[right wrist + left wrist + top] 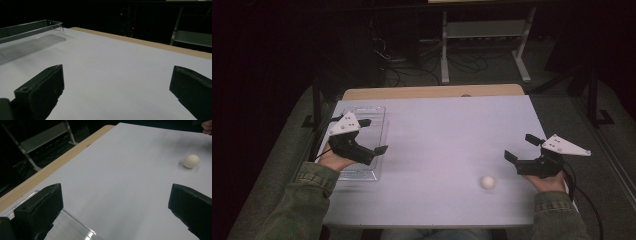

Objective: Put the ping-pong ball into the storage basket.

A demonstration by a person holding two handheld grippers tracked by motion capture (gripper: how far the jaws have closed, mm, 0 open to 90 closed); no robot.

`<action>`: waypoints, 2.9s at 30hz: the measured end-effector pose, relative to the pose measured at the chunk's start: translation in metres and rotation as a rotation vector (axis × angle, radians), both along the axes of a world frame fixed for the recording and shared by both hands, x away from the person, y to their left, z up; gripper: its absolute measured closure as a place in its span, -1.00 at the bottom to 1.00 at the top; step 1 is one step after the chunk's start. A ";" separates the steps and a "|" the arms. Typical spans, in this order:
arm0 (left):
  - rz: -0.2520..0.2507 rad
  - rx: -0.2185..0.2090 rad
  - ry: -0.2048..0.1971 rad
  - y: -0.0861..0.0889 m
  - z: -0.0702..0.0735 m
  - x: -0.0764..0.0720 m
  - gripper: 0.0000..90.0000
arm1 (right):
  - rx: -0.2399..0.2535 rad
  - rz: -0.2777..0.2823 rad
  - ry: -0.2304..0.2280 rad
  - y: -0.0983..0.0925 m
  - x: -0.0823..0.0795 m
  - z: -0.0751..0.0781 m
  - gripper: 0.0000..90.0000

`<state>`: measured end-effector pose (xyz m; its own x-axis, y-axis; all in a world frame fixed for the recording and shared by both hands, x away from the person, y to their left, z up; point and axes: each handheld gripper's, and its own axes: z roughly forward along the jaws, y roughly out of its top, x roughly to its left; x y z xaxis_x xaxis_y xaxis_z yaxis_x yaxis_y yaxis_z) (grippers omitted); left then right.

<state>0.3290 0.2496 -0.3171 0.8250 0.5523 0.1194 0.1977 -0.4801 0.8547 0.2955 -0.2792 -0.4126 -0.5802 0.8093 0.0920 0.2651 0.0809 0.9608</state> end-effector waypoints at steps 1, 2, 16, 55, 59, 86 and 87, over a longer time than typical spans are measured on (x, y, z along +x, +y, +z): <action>-0.007 0.006 0.003 -0.001 0.000 0.001 -1.00 | 0.001 0.000 0.000 0.000 0.000 0.000 -1.00; -0.010 0.008 0.005 -0.002 0.000 0.001 -1.00 | 0.001 0.000 0.000 0.000 0.000 0.000 -1.00; -0.066 0.052 0.005 -0.023 0.002 0.004 -1.00 | -0.003 0.002 0.002 0.000 0.000 0.000 -1.00; -0.224 0.108 0.047 -0.089 -0.011 0.015 -1.00 | 0.003 0.009 0.003 0.000 0.000 0.000 -1.00; -0.237 0.111 0.049 -0.096 -0.013 0.016 -1.00 | 0.003 0.009 0.003 0.000 0.000 0.000 -1.00; -0.299 0.176 0.082 -0.124 -0.028 0.015 -1.00 | -0.009 0.012 0.006 0.001 0.001 -0.001 -1.00; -0.302 0.181 0.085 -0.125 -0.028 0.015 -1.00 | -0.008 0.013 0.007 0.001 0.001 -0.001 -1.00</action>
<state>0.3437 0.1248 -0.3453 0.9591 0.2579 0.1168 0.0903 -0.6696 0.7372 0.2961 -0.2781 -0.4131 -0.5899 0.8025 0.0899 0.2708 0.0917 0.9582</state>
